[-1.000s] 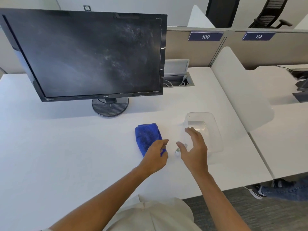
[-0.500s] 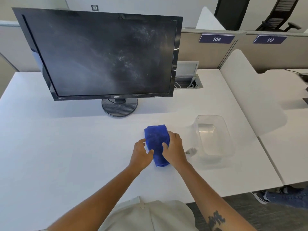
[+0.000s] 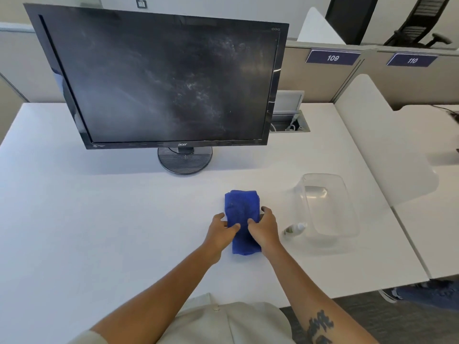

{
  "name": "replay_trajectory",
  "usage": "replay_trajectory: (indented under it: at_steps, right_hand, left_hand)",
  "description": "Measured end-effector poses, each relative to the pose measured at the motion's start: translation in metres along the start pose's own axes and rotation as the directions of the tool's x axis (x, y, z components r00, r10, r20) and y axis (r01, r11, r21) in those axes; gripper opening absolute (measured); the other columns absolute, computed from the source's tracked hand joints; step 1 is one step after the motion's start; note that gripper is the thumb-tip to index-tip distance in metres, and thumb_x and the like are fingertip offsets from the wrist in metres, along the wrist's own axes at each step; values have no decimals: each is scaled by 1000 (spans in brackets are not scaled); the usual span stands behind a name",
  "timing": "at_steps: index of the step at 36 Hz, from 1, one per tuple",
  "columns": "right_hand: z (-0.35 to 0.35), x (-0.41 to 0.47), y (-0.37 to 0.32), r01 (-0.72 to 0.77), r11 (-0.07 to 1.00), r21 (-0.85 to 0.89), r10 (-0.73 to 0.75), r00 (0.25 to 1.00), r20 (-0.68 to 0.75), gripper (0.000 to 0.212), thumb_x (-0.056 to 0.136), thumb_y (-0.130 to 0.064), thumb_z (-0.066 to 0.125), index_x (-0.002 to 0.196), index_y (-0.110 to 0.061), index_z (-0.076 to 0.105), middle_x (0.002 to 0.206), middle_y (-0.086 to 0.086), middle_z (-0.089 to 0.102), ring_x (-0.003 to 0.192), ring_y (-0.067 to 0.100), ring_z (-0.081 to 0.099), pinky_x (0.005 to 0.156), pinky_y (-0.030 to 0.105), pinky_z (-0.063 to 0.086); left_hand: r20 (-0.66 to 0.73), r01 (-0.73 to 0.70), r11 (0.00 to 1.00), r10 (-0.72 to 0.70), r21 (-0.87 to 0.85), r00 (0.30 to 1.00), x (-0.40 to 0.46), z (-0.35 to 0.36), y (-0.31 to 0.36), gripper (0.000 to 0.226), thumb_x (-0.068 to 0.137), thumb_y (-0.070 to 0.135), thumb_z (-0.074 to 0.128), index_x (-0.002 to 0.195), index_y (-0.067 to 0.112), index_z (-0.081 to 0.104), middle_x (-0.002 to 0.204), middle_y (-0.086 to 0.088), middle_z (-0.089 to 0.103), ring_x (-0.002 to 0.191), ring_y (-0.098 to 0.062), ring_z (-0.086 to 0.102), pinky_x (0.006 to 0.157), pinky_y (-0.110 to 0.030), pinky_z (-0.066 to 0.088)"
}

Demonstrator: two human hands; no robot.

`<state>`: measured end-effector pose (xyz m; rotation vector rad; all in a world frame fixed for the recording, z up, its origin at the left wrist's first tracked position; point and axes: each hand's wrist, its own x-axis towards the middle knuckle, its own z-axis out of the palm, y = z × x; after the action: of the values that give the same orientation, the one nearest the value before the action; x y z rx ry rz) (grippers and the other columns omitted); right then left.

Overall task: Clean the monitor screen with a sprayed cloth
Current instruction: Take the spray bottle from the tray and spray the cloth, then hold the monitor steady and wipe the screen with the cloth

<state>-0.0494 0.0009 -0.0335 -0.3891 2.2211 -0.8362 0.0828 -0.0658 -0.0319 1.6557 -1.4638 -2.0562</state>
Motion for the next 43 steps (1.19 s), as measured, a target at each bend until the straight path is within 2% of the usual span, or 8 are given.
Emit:
replay_trajectory:
  at_steps: [5,10,15,20,23,27,34,43]
  right_hand:
    - [1,-8,-1,-127,968,216,108,989,99,72,94,-16,69,158,-23,37,118,-15,63,112,14,62,99,39,51]
    - [2,-12,1,-210,884,418,129,968,215,89,75,-25,84,154,-26,43,129,-10,70,118,23,69,105,53,57]
    - [-6,-17,-10,-257,750,610,31,934,356,76,77,-12,91,144,-13,55,127,8,77,115,35,75,99,59,60]
    - [-18,-29,-32,-225,736,638,-112,889,443,46,91,-29,83,130,-9,73,135,19,72,128,40,67,110,59,53]
    - [-19,-32,-41,-236,737,633,-116,879,463,51,91,-42,82,132,-12,74,137,16,71,130,38,66,115,59,49]
    - [-13,-39,-54,-285,670,686,-120,870,478,55,94,-46,79,137,-13,70,137,17,71,130,40,66,115,62,48]
    - [2,-49,-76,-302,524,796,-173,878,447,52,102,-43,67,137,-4,69,135,24,70,118,41,70,112,60,50]
    - [26,-38,-113,-236,552,800,-79,940,332,59,100,-54,65,135,-7,70,132,20,73,122,41,71,107,60,55]
  left_hand:
    - [34,28,999,-26,-34,999,1,-8,-3,35,105,20,71,138,13,61,128,-3,73,117,-23,70,104,-44,61]
    - [106,35,990,-20,-139,994,-5,-21,0,23,109,17,64,131,13,66,129,-10,76,118,-28,73,100,-45,63]
    - [184,-7,963,58,-270,981,-15,-39,13,23,110,13,62,132,15,68,123,-3,82,114,-23,77,83,-33,65]
    - [228,-6,930,96,-366,969,-17,-56,29,32,108,15,64,139,10,67,131,-9,79,127,-33,72,100,-45,63]
    - [260,-1,911,118,-412,958,-19,-65,39,34,108,14,63,140,9,68,134,-11,78,129,-33,71,107,-49,59]
    - [285,-3,892,148,-453,947,-23,-74,52,33,108,14,61,139,8,70,133,-12,79,126,-31,73,103,-44,60]
    - [325,32,902,123,-432,938,-25,-90,68,33,107,16,60,136,5,73,132,-15,78,128,-35,72,110,-47,58]
    - [329,22,916,121,-402,936,-11,-122,91,37,107,25,65,134,2,74,132,-17,78,126,-36,73,114,-53,55]
